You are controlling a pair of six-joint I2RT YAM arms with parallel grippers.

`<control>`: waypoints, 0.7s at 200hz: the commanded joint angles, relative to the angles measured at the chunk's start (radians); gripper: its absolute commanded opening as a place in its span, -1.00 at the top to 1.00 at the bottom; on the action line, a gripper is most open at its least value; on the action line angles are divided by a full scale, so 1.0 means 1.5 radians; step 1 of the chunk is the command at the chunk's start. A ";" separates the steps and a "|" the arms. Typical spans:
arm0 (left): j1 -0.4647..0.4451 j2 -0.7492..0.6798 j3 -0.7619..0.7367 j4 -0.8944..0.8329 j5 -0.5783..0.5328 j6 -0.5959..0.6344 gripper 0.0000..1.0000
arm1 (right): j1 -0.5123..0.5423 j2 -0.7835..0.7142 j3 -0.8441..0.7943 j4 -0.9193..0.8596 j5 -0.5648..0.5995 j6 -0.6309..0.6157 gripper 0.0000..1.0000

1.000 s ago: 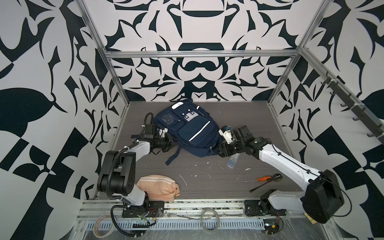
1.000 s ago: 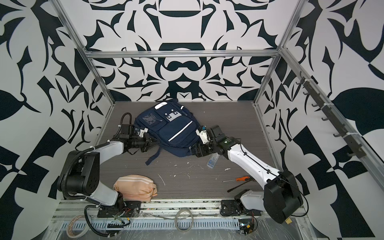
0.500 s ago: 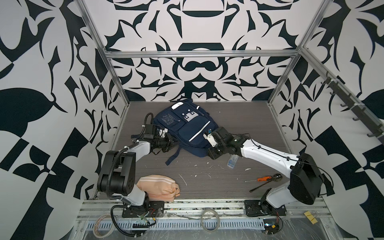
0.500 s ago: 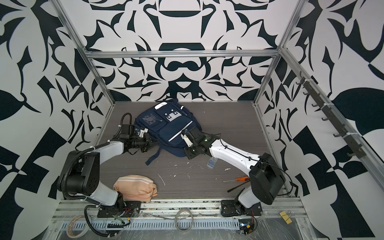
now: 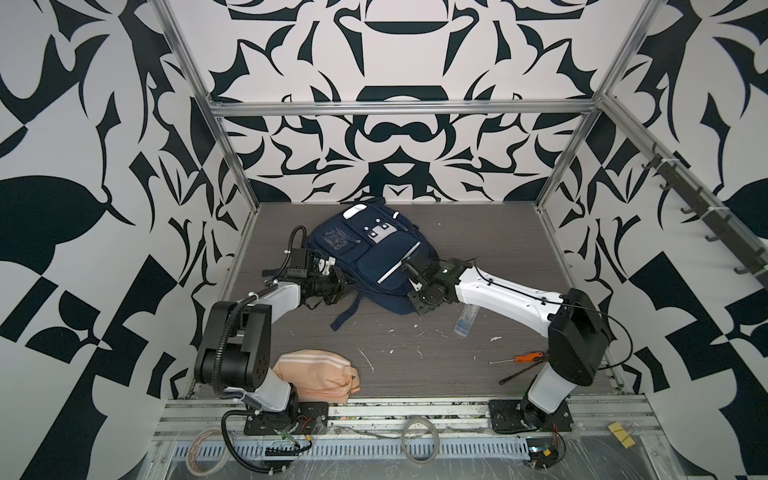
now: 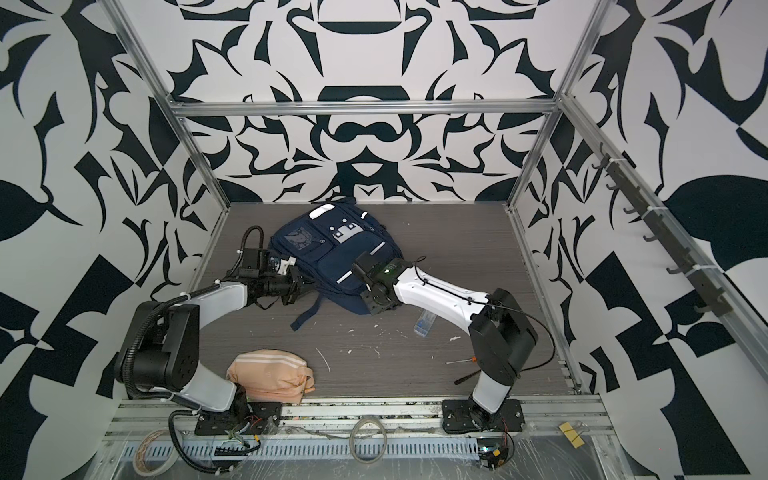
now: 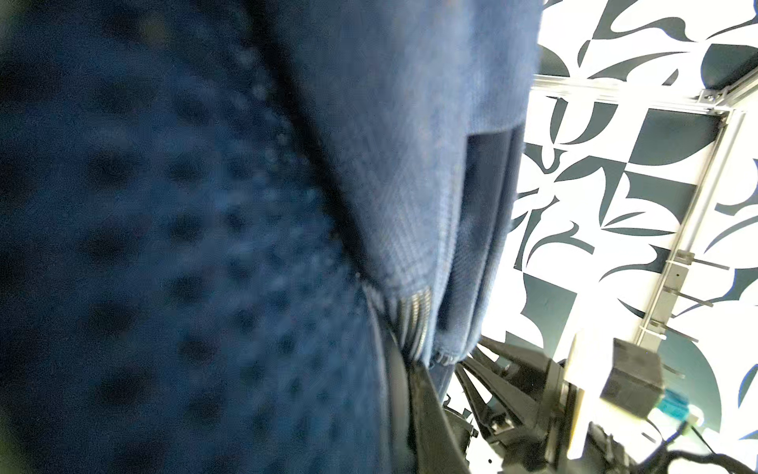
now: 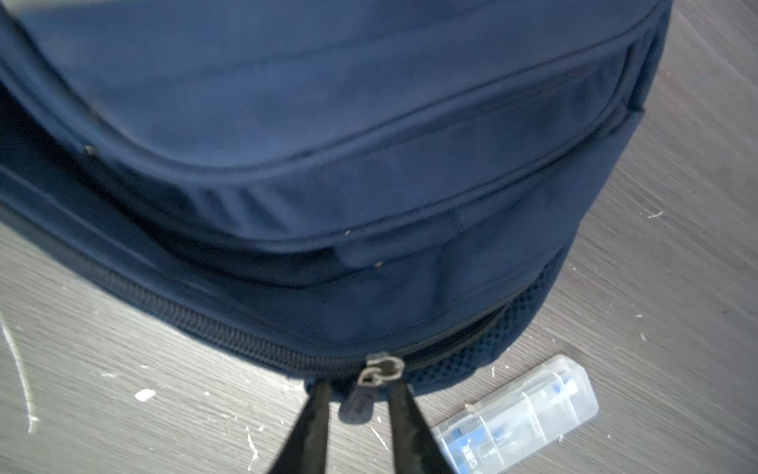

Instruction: Pack the student bag

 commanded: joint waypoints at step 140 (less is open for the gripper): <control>-0.002 -0.005 0.019 0.000 0.027 0.000 1.00 | 0.018 0.042 0.034 -0.018 0.067 0.020 0.72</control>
